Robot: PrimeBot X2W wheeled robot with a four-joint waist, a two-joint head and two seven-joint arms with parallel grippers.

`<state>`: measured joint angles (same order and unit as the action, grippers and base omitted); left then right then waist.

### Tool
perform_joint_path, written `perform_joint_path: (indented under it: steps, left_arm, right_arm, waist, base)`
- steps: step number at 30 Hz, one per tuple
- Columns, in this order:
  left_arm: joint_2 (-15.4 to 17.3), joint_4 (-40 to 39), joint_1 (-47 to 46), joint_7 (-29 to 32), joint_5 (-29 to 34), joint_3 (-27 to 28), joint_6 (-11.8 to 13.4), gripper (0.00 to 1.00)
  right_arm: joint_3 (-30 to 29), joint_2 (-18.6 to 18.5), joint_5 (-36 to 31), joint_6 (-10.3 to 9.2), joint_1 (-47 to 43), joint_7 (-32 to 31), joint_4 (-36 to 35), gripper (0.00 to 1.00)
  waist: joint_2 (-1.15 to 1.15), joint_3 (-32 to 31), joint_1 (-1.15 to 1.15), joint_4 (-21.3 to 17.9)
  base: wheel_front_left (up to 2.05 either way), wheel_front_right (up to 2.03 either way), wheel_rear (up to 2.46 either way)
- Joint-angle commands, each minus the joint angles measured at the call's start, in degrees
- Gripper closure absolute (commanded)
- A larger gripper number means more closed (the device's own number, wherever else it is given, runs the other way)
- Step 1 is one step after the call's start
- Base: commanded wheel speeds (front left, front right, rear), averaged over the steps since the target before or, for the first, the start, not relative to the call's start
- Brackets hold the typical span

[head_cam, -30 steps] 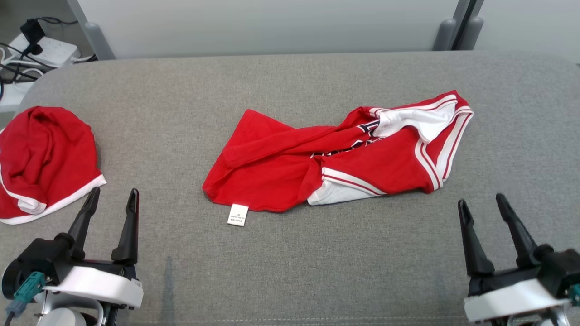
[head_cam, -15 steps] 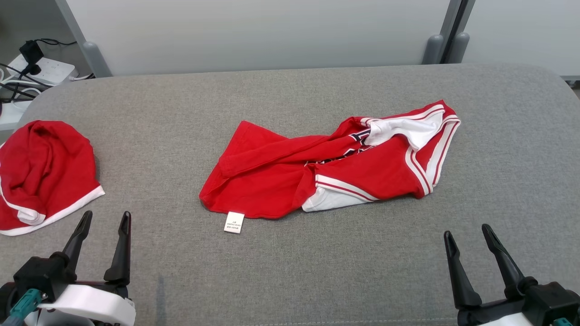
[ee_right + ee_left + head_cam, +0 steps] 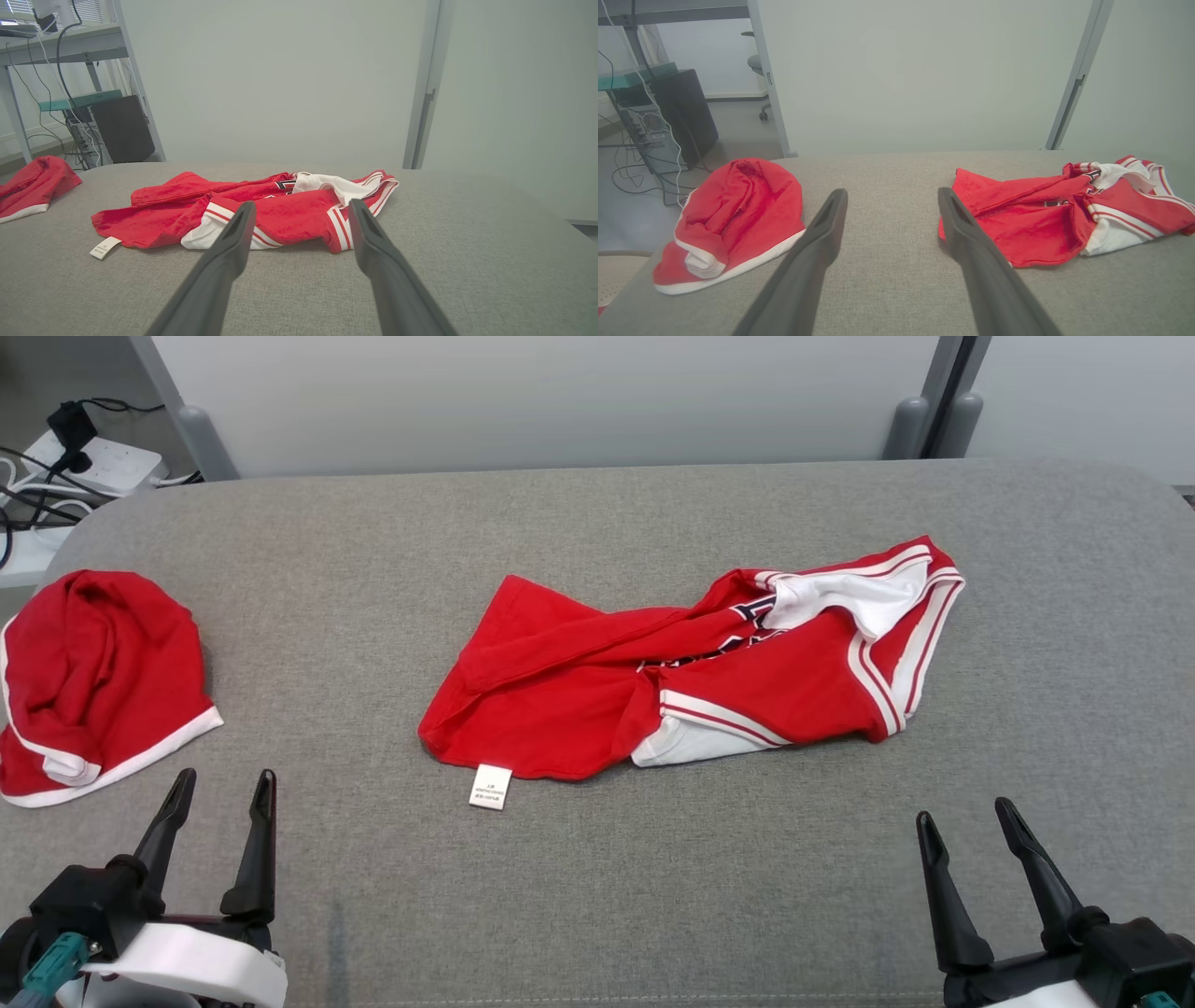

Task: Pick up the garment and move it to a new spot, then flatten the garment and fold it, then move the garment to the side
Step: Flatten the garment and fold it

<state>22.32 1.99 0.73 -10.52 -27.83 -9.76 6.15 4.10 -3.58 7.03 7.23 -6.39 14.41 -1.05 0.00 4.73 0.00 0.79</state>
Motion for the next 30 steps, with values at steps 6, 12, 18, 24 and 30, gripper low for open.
perform_joint_path:
  steps: [6, 12, 18, 24, 30]
  left_arm:
    - [0.4, -2.26, -4.56, -0.01, -0.21, 1.12, 0.33, 0.0]
    - [-1.63, -0.56, -7.43, -0.78, -1.11, 0.02, -0.4, 0.0]
    - [-3.94, 2.33, -10.74, -2.62, -1.34, -1.1, -1.84, 0.0]
    - [-5.7, 4.86, -12.77, -3.77, -1.33, -1.27, -3.11, 0.0]
    - [-7.33, 7.02, -14.36, -4.33, -0.66, -0.83, -4.43, 0.0]
  right_arm:
    - [5.21, -6.28, -0.69, 0.25, 7.95, -3.53, 1.53, 0.0]
    - [15.29, -15.47, 0.26, 0.25, 18.35, -10.65, 9.24, 0.0]
    - [24.6, -21.68, 3.17, 0.25, 25.98, -14.21, 16.88, 0.0]
    - [30.96, -24.64, 4.93, 0.25, 30.84, -15.52, 21.64, 0.0]
    - [36.68, -26.47, 6.85, 0.25, 35.25, -17.15, 26.55, 0.0]
  waist:
    - [0.0, 2.46, 0.0, 3.22]
    - [0.0, 5.25, 0.0, 7.9]
    - [0.0, 8.46, 0.0, 13.23]
    - [0.0, 10.48, 0.0, 16.43]
    - [0.0, 11.94, 0.0, 18.32]
  base:
    - [0.0, 0.0, 0.0]
    - [0.0, 0.0, 0.0]
    - [0.0, 0.0, 0.0]
    - [0.0, 0.0, 0.0]
    - [0.0, 0.0, 0.0]
